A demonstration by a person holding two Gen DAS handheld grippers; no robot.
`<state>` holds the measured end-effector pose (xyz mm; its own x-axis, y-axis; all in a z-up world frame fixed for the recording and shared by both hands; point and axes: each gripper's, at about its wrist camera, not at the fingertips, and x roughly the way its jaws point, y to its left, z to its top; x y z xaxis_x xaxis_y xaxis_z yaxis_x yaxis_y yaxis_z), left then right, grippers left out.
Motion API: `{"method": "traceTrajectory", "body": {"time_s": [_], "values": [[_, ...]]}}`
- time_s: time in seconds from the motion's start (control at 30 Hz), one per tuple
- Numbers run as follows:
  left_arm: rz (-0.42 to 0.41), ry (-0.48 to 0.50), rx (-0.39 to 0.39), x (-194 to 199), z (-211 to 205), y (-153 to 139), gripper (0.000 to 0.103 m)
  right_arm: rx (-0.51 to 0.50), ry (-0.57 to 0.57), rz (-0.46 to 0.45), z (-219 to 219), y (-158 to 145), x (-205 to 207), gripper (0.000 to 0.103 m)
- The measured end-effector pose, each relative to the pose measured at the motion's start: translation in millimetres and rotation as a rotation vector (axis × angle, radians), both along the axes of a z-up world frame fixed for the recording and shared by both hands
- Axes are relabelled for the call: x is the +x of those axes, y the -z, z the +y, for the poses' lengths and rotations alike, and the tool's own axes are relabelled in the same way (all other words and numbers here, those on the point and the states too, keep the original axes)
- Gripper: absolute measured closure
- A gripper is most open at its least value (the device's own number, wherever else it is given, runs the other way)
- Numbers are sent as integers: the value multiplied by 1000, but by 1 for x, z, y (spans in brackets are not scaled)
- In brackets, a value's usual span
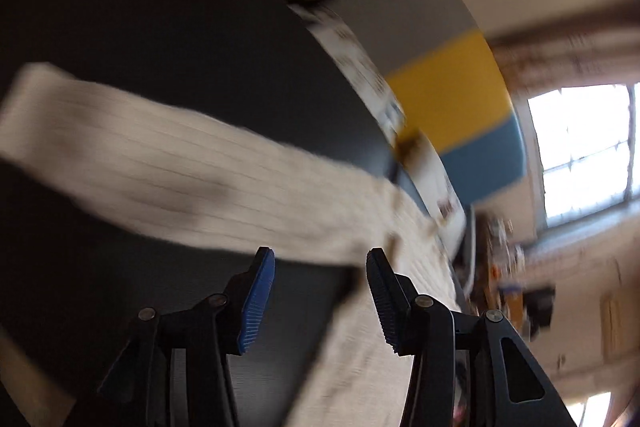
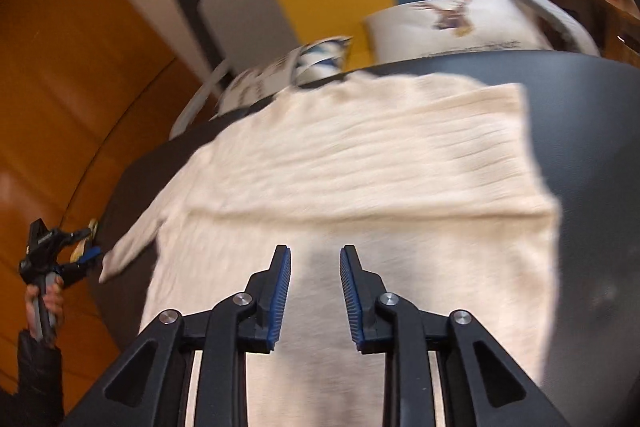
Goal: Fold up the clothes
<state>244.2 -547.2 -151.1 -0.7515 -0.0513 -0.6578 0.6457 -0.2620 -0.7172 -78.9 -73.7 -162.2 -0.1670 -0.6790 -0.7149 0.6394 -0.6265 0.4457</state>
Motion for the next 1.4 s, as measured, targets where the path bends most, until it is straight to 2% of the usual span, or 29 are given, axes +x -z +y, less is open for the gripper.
{"method": "traceTrajectory", "body": {"time_s": [0.1, 0.2, 0.3, 0.37, 0.47, 0.67, 0.83, 0.93, 0.97, 1.0, 1.03, 1.2, 1.3, 1.4], "values": [[-6, -179, 46, 71, -26, 14, 54, 45, -60, 25, -32, 5, 29, 78], [6, -326, 149, 128, -45, 39, 53, 78, -92, 14, -55, 13, 47, 78], [55, -415, 252, 160, -57, 64, 53, 96, -111, -5, -72, 19, 61, 78], [80, -428, 273, 166, -63, 73, 53, 102, -122, -9, -81, 20, 67, 78], [101, -429, 296, 155, -72, 82, 53, 122, -140, 12, -93, 17, 74, 78], [79, -434, 320, 129, -97, 94, 53, 163, -159, 44, -112, 14, 79, 78], [97, -476, 333, 120, -104, 99, 51, 159, -152, 41, -120, 15, 77, 78], [110, -514, 328, 120, -102, 101, 53, 161, -149, 42, -124, 16, 76, 78], [94, -536, 326, 120, -101, 102, 67, 158, -148, 42, -125, 17, 76, 78], [63, -552, 320, 119, -101, 103, 91, 162, -150, 44, -126, 18, 77, 78], [31, -559, 313, 117, -101, 104, 95, 167, -153, 46, -126, 19, 77, 78], [21, -593, 285, 108, -100, 102, 97, 190, -162, 63, -122, 23, 78, 78], [40, -564, 217, 94, -96, 83, 97, 185, -136, 61, -112, 23, 73, 78], [88, -498, 129, 64, -89, 52, 98, 171, -80, 31, -98, 24, 64, 78]]}}
